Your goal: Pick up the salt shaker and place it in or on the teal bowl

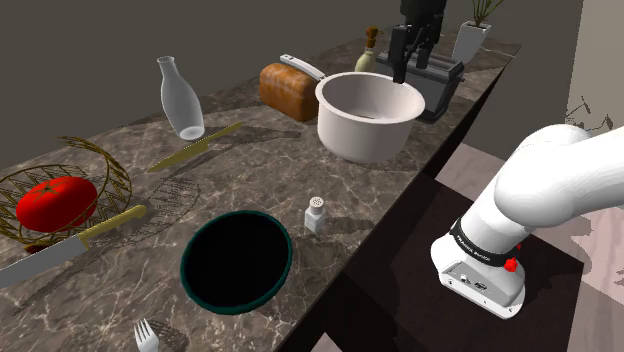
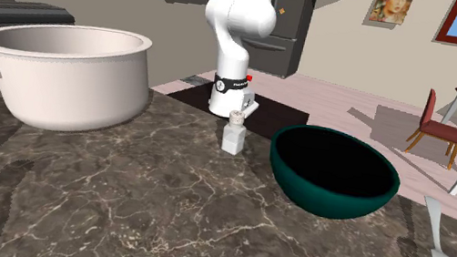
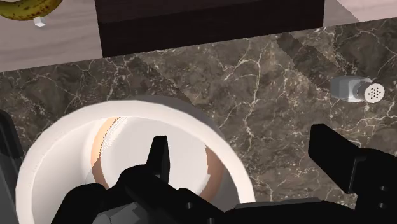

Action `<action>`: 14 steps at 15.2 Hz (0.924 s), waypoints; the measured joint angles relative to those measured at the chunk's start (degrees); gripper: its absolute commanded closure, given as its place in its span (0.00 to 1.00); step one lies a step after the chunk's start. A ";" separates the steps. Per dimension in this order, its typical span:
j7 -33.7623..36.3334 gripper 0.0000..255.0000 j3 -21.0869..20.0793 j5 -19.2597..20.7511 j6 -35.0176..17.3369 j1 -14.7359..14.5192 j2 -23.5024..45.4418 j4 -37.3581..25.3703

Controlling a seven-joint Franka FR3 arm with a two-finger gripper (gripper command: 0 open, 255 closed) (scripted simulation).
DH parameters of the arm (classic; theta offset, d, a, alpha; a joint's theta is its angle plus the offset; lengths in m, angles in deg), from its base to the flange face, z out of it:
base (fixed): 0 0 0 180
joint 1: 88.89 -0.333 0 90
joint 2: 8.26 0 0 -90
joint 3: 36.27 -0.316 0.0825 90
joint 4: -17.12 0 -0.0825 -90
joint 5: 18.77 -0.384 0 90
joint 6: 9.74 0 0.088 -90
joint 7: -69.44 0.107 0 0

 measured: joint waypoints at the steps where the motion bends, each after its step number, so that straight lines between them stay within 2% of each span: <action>1: 0.00 0.00 0.00 0.00 0.00 0.00 0.00 0.00; 4: 2.14 0.00 -2.16 -1.47 -2.62 -1.04 -0.64 2.76; 14: 13.00 0.00 -13.95 -8.71 -17.10 -6.55 1.70 12.26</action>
